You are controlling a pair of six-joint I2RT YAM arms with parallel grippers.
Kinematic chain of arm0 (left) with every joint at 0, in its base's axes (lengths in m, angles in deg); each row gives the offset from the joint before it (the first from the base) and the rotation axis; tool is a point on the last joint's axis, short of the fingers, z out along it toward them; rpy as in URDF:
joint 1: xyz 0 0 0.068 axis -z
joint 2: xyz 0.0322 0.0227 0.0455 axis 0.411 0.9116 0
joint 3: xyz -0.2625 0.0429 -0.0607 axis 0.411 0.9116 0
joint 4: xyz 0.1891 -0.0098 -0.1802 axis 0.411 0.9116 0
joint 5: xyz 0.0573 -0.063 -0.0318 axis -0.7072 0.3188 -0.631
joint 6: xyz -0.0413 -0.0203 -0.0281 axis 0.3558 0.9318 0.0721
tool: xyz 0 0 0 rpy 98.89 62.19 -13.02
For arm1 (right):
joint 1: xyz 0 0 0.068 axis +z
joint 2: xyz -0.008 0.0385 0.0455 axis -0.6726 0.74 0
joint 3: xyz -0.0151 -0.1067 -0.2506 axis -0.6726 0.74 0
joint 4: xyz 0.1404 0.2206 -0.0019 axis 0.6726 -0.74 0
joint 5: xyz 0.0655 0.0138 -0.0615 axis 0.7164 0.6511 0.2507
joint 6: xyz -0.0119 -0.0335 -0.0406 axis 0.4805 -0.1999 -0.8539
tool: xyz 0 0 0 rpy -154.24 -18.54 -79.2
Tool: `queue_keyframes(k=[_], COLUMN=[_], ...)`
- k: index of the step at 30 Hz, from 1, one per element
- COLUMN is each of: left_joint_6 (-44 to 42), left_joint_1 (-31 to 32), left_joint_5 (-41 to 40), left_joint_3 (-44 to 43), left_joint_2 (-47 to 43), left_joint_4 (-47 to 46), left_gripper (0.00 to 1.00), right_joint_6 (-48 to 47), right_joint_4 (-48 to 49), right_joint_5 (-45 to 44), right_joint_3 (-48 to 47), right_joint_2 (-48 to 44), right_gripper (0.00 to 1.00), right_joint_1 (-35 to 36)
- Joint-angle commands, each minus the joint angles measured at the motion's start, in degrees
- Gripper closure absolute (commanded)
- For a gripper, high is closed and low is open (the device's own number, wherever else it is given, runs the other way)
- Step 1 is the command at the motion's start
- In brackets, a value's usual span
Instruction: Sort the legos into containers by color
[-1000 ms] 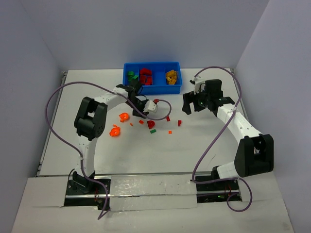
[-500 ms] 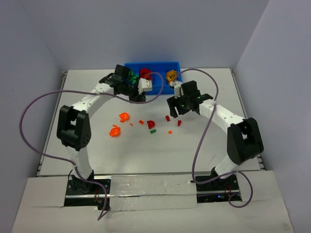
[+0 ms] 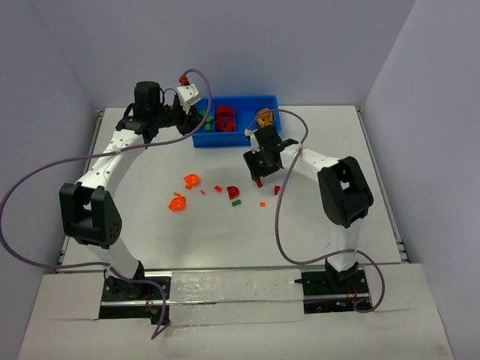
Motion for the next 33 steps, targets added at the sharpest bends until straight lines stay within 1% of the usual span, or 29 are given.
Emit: queue_keyframes(k=[1,3,5,8,10,11,13,14,16,17,18,20,23,24,25,26,29,31,33], left_joint_6=[6.0,8.4,10.1,13.8,15.3,15.9,17.0,17.1,17.5,17.7,18.0,19.1,20.8,21.3,21.9,22.3,22.7,22.5,22.4], left_joint_1=[0.2,0.1,-0.5,-1.3,-1.3,-1.4,-1.4,-1.4,-1.4,-1.4,-1.4,-1.5,-1.6,-1.8,-1.8,-1.8,-2.1,-2.1,-2.3], left_joint_5=[-4.0,-7.4,-9.2,-9.8,-10.4,-10.6,-11.0,-11.0,-11.3,-11.4,-11.3,-11.3,-11.9,-12.2,-12.6,-12.6,-13.8,-14.7,-15.4], left_joint_3=[-0.8,-3.6,-6.3,-9.3,-11.0,-13.1,-17.8,-18.9,-20.8,-21.3,-21.8,-24.4,-26.5,-27.3,-27.6,-27.6,-28.4,-29.2,-29.8], left_joint_2=[1.1,4.1,6.2,10.2,13.0,15.4,20.0,20.4,23.5,24.4,25.6,28.4,31.5,32.3,33.1,33.5,34.8,35.2,35.4], left_joint_4=[-4.9,-4.8,-5.5,-8.3,-9.0,-8.4,-6.8,-6.5,-6.3,-6.5,-6.6,-6.2,-5.8,-6.0,-6.3,-6.4,-6.7,-6.3,-5.3], left_gripper=[1.00,1.00,1.00,1.00,1.00,1.00,1.00,1.00,1.00,1.00,1.00,0.97,0.95,0.93,0.87,0.86,0.74,0.68,0.53], right_joint_6=[0.9,0.9,2.5,2.3,2.3,2.4,2.4,2.4,2.3,2.3,2.4,2.1,1.7,1.7,1.6,1.6,-0.2,-0.3,0.2], right_joint_4=[-1.4,-1.6,-1.8,-1.9,-1.9,-1.9,-2.1,-2.1,-1.6,-1.2,-0.7,0.3,1.6,2.0,2.4,2.4,3.6,4.7,6.8], right_joint_5=[-2.5,-2.4,-2.0,-1.9,-1.8,-1.8,-1.7,-1.7,-1.1,-0.6,0.1,1.4,2.4,2.6,2.7,2.7,2.5,2.2,1.6], right_joint_3=[-2.9,-2.7,-2.4,-1.7,-1.5,-1.6,-1.8,-1.7,-0.8,-0.1,0.5,1.5,1.4,0.9,0.1,0.0,-4.5,-6.9,-10.5], right_joint_2=[2.3,2.7,3.3,3.7,3.8,4.0,4.0,3.7,1.8,0.8,-0.2,-5.1,-9.1,-11.1,-12.4,-12.5,-14.4,-14.4,-13.4], right_gripper=[0.41,0.46,0.54,0.61,0.62,0.66,0.78,0.82,0.94,0.98,1.00,1.00,1.00,1.00,1.00,1.00,1.00,1.00,1.00], right_joint_1=[0.6,0.7,0.9,1.5,1.6,1.6,1.7,1.7,1.6,1.6,1.6,1.6,1.6,1.6,1.6,1.6,1.6,1.6,1.6])
